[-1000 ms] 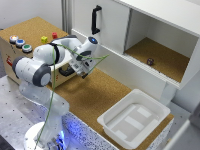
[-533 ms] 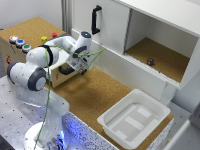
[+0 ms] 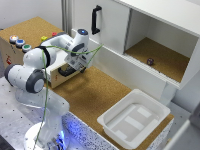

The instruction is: Grasp the drawer handle, then open it

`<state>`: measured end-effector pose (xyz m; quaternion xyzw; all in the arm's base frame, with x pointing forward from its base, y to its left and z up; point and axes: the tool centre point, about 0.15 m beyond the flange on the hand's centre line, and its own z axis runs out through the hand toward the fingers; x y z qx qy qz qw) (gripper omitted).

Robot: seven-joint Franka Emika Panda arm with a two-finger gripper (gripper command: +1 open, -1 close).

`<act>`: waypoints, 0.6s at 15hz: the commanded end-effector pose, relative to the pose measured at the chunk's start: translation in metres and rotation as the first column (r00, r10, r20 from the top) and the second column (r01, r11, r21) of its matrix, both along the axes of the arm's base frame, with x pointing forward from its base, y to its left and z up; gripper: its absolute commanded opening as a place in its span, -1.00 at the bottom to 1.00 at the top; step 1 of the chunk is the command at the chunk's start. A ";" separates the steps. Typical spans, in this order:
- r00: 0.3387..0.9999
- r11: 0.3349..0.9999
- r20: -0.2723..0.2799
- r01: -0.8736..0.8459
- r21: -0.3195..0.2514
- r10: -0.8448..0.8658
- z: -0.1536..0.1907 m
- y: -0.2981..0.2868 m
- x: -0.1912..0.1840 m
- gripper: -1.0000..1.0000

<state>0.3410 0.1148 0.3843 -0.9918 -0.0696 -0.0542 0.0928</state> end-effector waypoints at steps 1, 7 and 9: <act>0.991 0.991 -0.007 -0.130 -0.038 0.130 0.077 0.031 -0.008 1.00; 0.869 0.866 -0.001 -0.492 -0.083 0.494 0.130 0.139 -0.024 1.00; 0.807 0.804 -0.019 -0.589 -0.074 0.590 0.137 0.173 -0.026 1.00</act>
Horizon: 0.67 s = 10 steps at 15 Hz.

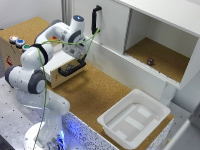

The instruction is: Grasp the drawer handle, then open it

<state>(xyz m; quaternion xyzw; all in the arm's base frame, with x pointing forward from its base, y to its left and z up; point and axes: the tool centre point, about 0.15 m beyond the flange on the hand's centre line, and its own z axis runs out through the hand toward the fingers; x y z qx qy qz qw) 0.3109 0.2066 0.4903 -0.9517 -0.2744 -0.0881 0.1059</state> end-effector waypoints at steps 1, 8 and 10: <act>0.950 0.949 -0.118 -0.300 -0.099 0.289 0.032 0.100 0.004 1.00; 0.723 0.712 -0.138 -0.691 -0.129 0.677 0.040 0.207 0.017 1.00; 0.631 0.610 -0.135 -0.775 -0.168 0.764 0.039 0.232 0.009 1.00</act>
